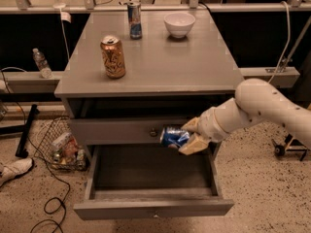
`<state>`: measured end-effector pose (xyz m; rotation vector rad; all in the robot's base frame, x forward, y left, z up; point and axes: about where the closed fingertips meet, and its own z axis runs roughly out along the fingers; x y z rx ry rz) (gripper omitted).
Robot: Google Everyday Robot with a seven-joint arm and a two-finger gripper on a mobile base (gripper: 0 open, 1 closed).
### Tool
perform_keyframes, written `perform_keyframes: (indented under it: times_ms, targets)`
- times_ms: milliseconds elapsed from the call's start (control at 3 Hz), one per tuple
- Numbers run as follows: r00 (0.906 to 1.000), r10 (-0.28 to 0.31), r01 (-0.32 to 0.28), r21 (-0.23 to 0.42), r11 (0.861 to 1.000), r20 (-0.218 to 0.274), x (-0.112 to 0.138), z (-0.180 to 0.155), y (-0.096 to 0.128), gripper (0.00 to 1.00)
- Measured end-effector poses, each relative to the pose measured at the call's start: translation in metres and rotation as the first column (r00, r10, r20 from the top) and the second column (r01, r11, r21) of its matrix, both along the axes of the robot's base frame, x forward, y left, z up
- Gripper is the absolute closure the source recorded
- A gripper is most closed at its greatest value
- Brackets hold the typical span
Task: Pick pepsi can from middle drawer and place on counter
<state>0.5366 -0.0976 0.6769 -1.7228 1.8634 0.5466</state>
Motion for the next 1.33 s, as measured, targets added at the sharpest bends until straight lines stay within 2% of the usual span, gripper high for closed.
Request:
perform_keyframes:
  times_ms: [333, 667, 1000, 1333]
  targets:
    - [0.9981, 0.023, -0.022, -0.024, 0.999, 0.057, 0.006, 0.027, 0.004, 1.00]
    - [0.9979, 0.024, -0.022, -0.025, 0.999, 0.060, 0.007, 0.029, 0.004, 1.00]
    - [0.9947, 0.045, -0.041, -0.041, 0.998, 0.093, 0.015, 0.044, 0.005, 1.00]
    - [0.9789, 0.086, -0.071, -0.086, 0.994, 0.185, 0.030, 0.090, 0.002, 1.00]
